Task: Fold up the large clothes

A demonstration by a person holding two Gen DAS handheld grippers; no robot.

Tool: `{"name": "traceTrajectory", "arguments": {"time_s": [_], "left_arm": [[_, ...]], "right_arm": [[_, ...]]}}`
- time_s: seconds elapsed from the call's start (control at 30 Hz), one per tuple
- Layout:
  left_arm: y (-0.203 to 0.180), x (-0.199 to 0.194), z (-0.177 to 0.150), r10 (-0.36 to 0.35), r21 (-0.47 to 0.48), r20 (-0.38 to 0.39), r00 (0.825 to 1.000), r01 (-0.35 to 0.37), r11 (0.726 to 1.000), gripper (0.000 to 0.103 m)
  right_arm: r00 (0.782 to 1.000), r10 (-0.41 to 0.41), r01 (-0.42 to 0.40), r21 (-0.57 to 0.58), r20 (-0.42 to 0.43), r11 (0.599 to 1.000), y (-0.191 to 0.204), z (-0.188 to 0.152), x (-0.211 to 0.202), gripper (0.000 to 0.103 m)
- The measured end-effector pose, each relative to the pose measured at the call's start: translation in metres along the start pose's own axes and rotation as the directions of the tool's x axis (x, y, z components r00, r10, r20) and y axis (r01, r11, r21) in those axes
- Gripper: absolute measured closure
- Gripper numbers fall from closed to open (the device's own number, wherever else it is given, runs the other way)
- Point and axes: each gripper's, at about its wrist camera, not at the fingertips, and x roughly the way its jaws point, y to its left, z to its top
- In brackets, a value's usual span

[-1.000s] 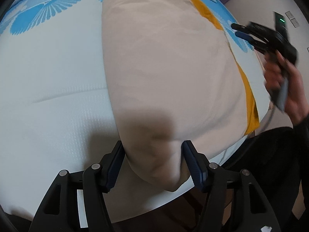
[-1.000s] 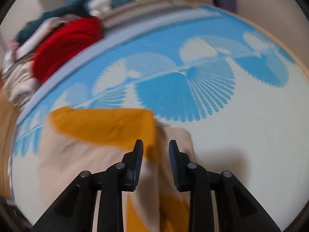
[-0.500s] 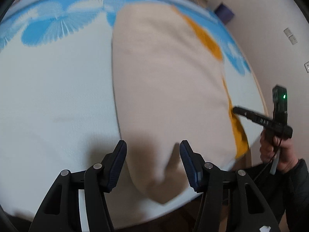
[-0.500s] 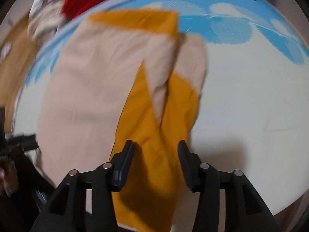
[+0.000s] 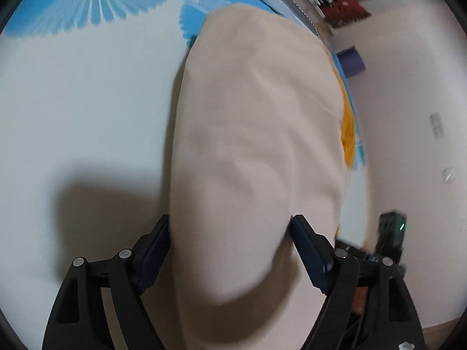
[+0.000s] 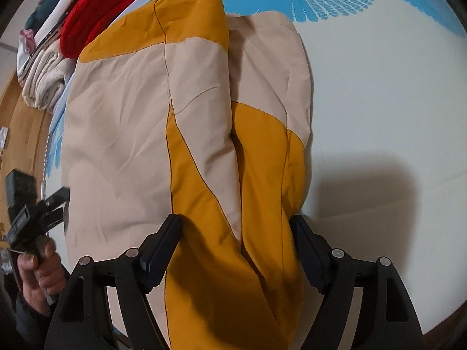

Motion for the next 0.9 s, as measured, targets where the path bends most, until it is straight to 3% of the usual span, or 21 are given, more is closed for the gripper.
{"name": "traceTrajectory", "arguments": {"time_s": [0.07,0.1,0.13,0.23,0.3,0.47,0.63,0.77,0.87,0.9], "left_arm": [[0.01,0.009,0.004,-0.082,-0.051,-0.005,0.997,0.081,0.995,0.025],[0.011,0.011,0.006,-0.105,-0.06,0.006,0.994,0.105,0.993,0.027],[0.009,0.012,0.008,-0.105,-0.052,0.017,0.994,0.106,0.993,0.035],[-0.009,0.003,0.01,-0.053,0.011,0.054,0.997,0.053,0.999,0.056],[-0.024,-0.01,0.017,-0.036,0.041,0.075,0.997,0.033,0.999,0.064],[-0.041,-0.053,0.062,0.033,0.125,0.14,0.99,-0.05,0.991,0.065],[0.0,-0.083,0.124,0.111,0.105,0.181,0.977,-0.131,0.986,0.063],[0.049,-0.094,0.128,0.168,0.006,0.161,0.973,-0.171,0.985,0.051],[0.059,-0.103,0.117,0.266,-0.029,0.173,0.948,-0.265,0.964,0.049],[0.055,-0.109,0.117,0.291,-0.021,0.191,0.937,-0.293,0.956,0.049]], "right_arm": [[1.0,-0.006,0.006,-0.011,0.009,1.0,0.001,-0.003,0.002,0.034],[1.0,0.011,-0.011,-0.018,0.013,1.0,0.003,-0.002,0.003,0.052],[0.999,0.038,-0.038,-0.022,0.02,0.999,0.005,-0.004,0.003,0.069],[0.996,0.06,-0.058,-0.039,0.059,0.998,0.015,-0.004,-0.001,0.088],[0.994,0.062,-0.059,-0.037,0.088,0.998,0.022,-0.003,-0.005,0.09],[0.976,0.099,-0.081,-0.099,0.194,0.992,0.064,0.022,-0.012,0.092],[0.971,0.119,-0.091,-0.14,0.209,0.986,0.12,0.058,0.008,0.093],[0.974,0.111,-0.075,-0.181,0.199,0.981,0.154,0.082,0.033,0.092],[0.982,0.043,-0.004,-0.212,0.182,0.977,0.169,0.085,0.05,0.08],[0.982,0.002,0.043,-0.231,0.189,0.972,0.172,0.083,0.051,0.07]]}}
